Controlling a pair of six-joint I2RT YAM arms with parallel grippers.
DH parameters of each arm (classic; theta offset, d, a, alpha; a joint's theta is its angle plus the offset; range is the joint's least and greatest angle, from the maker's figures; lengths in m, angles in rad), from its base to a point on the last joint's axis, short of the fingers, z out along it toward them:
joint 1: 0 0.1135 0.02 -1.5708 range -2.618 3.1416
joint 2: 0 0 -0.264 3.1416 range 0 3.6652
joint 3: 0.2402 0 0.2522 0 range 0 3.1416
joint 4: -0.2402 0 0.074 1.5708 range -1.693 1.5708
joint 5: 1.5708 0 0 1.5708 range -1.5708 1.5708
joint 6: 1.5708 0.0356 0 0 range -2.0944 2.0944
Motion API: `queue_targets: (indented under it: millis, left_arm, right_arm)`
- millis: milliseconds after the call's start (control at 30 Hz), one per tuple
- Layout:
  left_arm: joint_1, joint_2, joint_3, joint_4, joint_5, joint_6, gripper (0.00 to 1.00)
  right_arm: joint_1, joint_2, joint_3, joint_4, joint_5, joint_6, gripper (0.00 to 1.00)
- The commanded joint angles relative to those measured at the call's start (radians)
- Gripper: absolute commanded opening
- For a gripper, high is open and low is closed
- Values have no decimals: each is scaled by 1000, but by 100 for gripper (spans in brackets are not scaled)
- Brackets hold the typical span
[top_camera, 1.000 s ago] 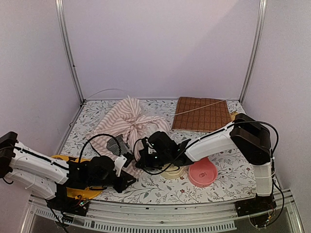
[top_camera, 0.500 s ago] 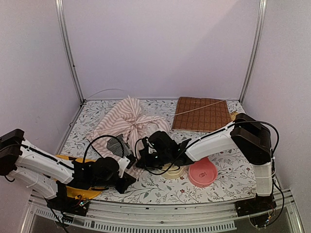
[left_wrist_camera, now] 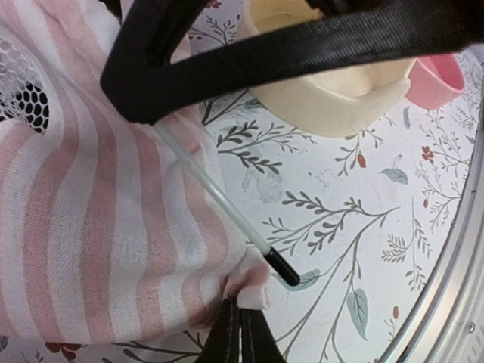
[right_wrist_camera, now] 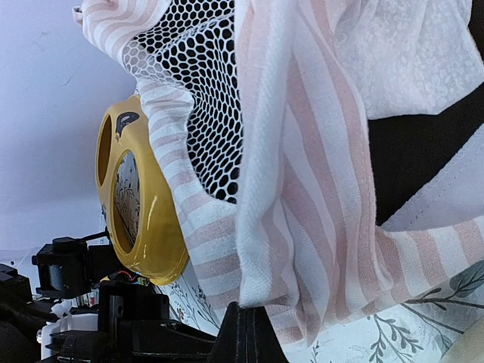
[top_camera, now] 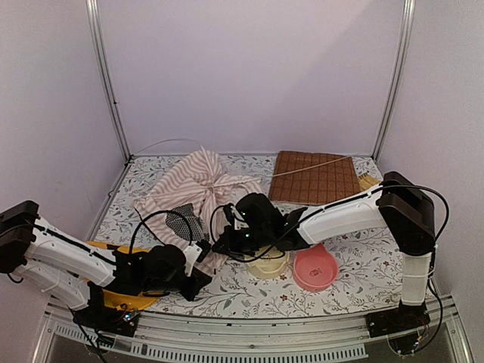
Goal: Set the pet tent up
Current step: Insert the tent pole into the pole socket of the pet tent.
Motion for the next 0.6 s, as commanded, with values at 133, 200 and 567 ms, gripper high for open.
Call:
queue_targets:
  millis: [133,200,567]
  left_arm:
    - [-1,-37,-20,20,3,-9,0]
    - [0,-50,-23,26,13,-5,0]
    - [-6,-57,-30,51,63,6,0]
  right_arm:
    - [-14,-26,10,56,5,6,0]
    - [-14,-20,12,61,13,9,0]
    - [-27,7,14,80,54,28,0]
